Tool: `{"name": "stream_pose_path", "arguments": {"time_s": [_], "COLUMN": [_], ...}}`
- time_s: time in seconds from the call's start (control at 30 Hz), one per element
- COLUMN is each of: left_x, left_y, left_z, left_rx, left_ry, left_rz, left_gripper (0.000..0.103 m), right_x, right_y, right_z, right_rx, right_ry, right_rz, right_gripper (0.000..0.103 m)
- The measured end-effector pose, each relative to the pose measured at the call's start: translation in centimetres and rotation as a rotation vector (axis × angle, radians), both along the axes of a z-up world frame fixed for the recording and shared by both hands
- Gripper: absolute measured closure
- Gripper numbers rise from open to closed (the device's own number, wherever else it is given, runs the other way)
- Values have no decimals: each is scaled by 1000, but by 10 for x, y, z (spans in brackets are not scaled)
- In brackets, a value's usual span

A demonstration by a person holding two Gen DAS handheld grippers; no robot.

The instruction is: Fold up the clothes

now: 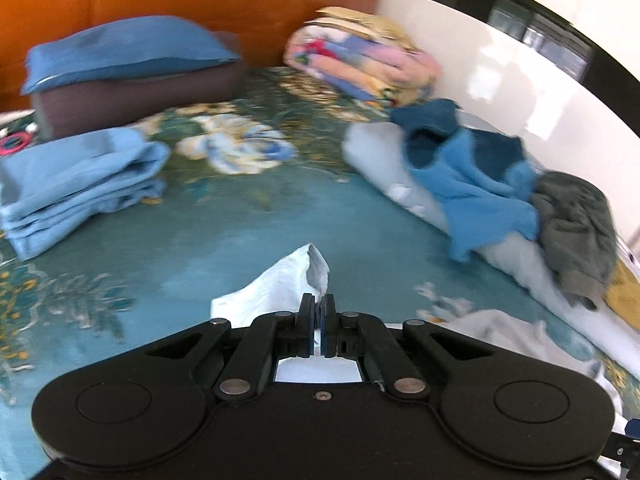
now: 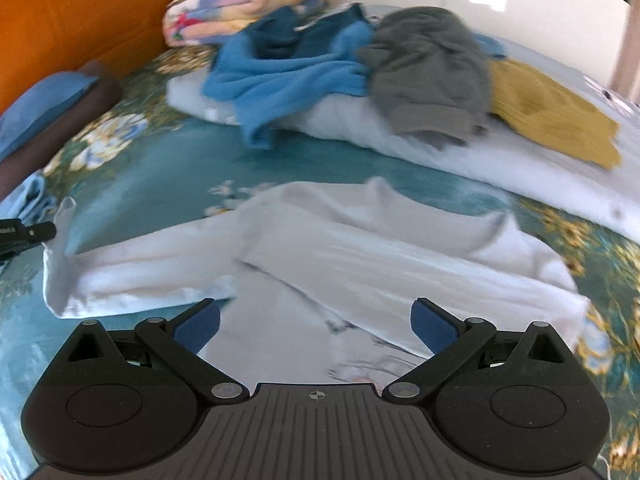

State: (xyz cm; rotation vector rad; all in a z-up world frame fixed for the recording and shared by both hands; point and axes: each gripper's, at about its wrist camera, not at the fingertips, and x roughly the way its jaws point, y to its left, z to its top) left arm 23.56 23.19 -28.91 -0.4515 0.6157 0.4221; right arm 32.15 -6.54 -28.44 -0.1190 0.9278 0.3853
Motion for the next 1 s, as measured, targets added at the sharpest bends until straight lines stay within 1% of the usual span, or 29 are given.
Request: {"name": "stream_pose_path", "arguments": {"time_s": [0.23, 0.4, 0.47, 0.53, 0.63, 0.87, 1.0], "left_x": [35, 59, 68, 78, 92, 106, 108], "left_y": [-59, -109, -130, -153, -186, -253, -285], "left_z": [9, 13, 14, 16, 17, 20, 9], "left_rx": [23, 14, -1, 3, -3, -27, -37], "left_ry": [-19, -34, -45, -54, -66, -88, -59], "left_rz": [-139, -256, -299, -342, -394, -514, -573], "left_gripper": [103, 103, 103, 103, 103, 103, 103], "right_x": [-7, -14, -17, -21, -26, -34, -37], "right_y": [-67, -116, -133, -153, -181, -232, -253], "right_z": [1, 3, 4, 4, 3, -3, -7], "right_rx": [14, 26, 24, 27, 30, 29, 28], "right_ry": [-8, -16, -20, -23, -21, -15, -11], "right_rz": [-110, -186, -209, -241, -286, -364, -390], "right_gripper": [0, 0, 0, 0, 0, 0, 0]}}
